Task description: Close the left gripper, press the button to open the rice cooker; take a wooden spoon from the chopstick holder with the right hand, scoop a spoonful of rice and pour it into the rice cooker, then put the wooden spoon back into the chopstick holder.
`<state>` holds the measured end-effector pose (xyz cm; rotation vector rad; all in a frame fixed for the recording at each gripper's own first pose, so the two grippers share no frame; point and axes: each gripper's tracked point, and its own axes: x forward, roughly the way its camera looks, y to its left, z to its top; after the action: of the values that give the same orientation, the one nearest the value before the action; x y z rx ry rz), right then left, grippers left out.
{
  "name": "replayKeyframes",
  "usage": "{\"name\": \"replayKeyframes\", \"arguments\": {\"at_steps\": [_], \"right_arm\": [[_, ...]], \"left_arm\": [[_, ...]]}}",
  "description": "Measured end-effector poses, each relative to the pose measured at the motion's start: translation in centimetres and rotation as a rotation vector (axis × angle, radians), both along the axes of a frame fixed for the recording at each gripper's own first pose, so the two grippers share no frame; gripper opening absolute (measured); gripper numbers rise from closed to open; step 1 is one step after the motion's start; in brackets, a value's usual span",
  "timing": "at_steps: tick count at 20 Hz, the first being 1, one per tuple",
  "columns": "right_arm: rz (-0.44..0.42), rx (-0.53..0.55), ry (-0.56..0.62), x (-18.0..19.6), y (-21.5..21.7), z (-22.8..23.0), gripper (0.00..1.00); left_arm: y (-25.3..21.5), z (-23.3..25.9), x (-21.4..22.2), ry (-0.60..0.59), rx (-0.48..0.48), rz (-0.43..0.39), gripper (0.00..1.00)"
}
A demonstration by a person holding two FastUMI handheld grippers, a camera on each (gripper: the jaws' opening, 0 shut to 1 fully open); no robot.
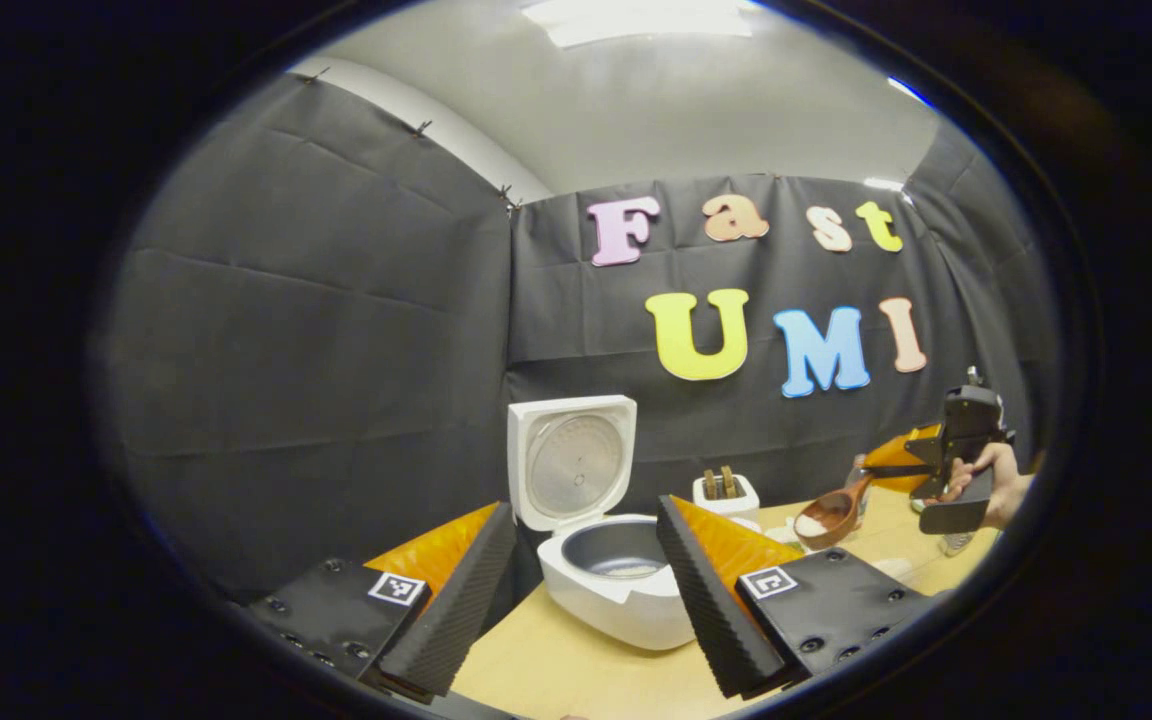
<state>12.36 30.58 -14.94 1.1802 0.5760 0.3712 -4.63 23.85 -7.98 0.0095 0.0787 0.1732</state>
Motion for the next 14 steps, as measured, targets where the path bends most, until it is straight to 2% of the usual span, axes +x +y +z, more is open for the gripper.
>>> {"name": "replayKeyframes", "arguments": {"at_steps": [9, 14], "right_arm": [[0.106, 0.031, -0.081, 1.7, 10.0, 3.7, 0.15], [0.178, -0.037, -0.146, 2.8, 15.9, 4.8, 0.15]], "left_arm": [[2.9, -1.1, -2.6, 0.027, -0.013, 0.075, 0.99], [5.0, -1.6, -3.4, 0.02, -0.025, 0.127, 0.99]]}}
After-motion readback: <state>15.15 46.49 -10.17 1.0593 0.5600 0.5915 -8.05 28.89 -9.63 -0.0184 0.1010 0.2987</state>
